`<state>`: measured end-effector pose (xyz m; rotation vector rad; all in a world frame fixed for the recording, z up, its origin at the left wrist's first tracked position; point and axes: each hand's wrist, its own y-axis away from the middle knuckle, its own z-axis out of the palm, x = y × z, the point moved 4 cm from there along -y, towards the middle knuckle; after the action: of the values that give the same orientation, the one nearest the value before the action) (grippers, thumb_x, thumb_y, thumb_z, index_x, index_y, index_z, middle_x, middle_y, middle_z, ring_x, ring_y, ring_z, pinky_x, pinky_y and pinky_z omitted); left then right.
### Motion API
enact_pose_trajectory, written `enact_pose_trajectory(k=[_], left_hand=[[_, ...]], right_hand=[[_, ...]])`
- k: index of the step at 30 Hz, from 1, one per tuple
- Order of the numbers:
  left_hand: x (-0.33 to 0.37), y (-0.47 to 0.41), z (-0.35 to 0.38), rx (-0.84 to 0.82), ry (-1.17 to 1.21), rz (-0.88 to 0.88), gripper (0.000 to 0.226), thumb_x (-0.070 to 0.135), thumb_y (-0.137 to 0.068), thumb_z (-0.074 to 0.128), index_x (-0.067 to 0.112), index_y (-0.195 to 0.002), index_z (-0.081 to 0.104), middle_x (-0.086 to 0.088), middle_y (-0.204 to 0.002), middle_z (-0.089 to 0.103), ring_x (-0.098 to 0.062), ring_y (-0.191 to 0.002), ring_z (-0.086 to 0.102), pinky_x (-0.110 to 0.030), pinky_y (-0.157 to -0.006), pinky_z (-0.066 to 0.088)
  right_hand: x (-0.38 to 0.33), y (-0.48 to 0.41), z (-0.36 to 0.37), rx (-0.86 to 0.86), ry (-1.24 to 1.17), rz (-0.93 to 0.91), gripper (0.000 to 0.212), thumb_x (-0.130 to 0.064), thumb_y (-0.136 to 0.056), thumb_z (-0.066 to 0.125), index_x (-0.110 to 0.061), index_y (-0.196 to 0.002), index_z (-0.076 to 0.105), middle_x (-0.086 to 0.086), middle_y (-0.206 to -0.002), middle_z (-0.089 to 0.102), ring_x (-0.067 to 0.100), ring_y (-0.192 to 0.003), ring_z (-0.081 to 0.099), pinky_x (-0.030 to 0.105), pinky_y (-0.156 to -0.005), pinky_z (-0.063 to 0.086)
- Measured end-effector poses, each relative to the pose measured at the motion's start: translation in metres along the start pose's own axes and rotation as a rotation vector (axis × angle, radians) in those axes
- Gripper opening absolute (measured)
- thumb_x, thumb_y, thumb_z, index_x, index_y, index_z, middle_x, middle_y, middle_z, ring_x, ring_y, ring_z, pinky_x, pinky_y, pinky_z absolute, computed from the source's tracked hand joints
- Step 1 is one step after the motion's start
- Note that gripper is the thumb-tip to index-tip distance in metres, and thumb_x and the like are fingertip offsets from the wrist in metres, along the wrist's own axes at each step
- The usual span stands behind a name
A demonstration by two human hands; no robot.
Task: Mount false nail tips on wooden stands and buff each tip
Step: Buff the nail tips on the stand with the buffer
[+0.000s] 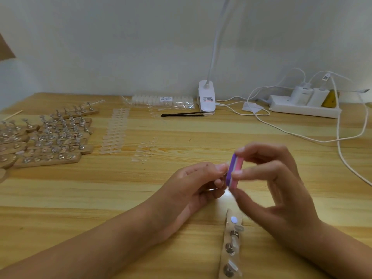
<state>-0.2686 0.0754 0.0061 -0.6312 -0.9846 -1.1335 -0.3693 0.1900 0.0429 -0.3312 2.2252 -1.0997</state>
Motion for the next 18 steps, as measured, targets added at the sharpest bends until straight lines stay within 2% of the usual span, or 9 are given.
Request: enact_pose_trajectory(k=[6,9,12,15,18], left_hand=[[0.0007,-0.0002,0.0006,0.021,0.032,-0.005,0.031,0.037,-0.073,0.074,0.012,-0.091,0.072,-0.001,-0.076,0.056,-0.009,-0.074,0.057,-0.020,-0.075,0.052],[0.0009,0.0012,0.0015,-0.011,0.001,0.010,0.032,0.038,-0.078,0.070,0.011,-0.096,0.069,-0.001,-0.078,0.056,-0.009,-0.076,0.056,-0.021,-0.076,0.051],[0.0011,0.0009,0.0014,0.010,0.029,0.007,0.027,0.037,-0.075,0.072,0.014,-0.089,0.073,0.001,-0.074,0.057,-0.008,-0.074,0.056,-0.019,-0.076,0.051],[0.0003,-0.0003,-0.0003,0.029,0.037,0.011,0.035,0.038,-0.075,0.073,0.011,-0.097,0.071,-0.003,-0.080,0.056,-0.010,-0.077,0.056,-0.021,-0.077,0.052],[0.0015,0.0001,0.0005,0.011,0.044,0.015,0.025,0.037,-0.079,0.071,0.015,-0.090,0.074,0.002,-0.076,0.057,-0.008,-0.075,0.057,-0.020,-0.076,0.051]], right_hand=[[0.0011,-0.0017,0.0004,0.006,-0.002,0.012,0.027,-0.011,-0.084,0.068,-0.018,-0.108,0.057,0.005,-0.121,0.051,0.019,-0.114,0.056,0.037,-0.095,0.047],[-0.0015,0.0001,0.0031,-0.030,0.005,-0.023,0.027,-0.011,-0.084,0.068,-0.020,-0.108,0.059,0.000,-0.122,0.051,0.022,-0.113,0.058,0.038,-0.092,0.049],[0.0020,-0.0024,0.0007,0.002,-0.027,0.027,0.024,-0.010,-0.085,0.066,-0.019,-0.105,0.059,0.004,-0.122,0.052,0.024,-0.116,0.056,0.042,-0.094,0.048],[0.0008,-0.0009,0.0021,-0.026,-0.075,0.034,0.026,-0.008,-0.085,0.065,-0.018,-0.109,0.059,0.002,-0.126,0.055,0.027,-0.119,0.056,0.044,-0.095,0.047],[0.0037,-0.0016,0.0022,-0.008,-0.124,0.089,0.024,-0.009,-0.086,0.063,-0.017,-0.109,0.059,0.005,-0.129,0.056,0.029,-0.122,0.056,0.052,-0.096,0.047]])
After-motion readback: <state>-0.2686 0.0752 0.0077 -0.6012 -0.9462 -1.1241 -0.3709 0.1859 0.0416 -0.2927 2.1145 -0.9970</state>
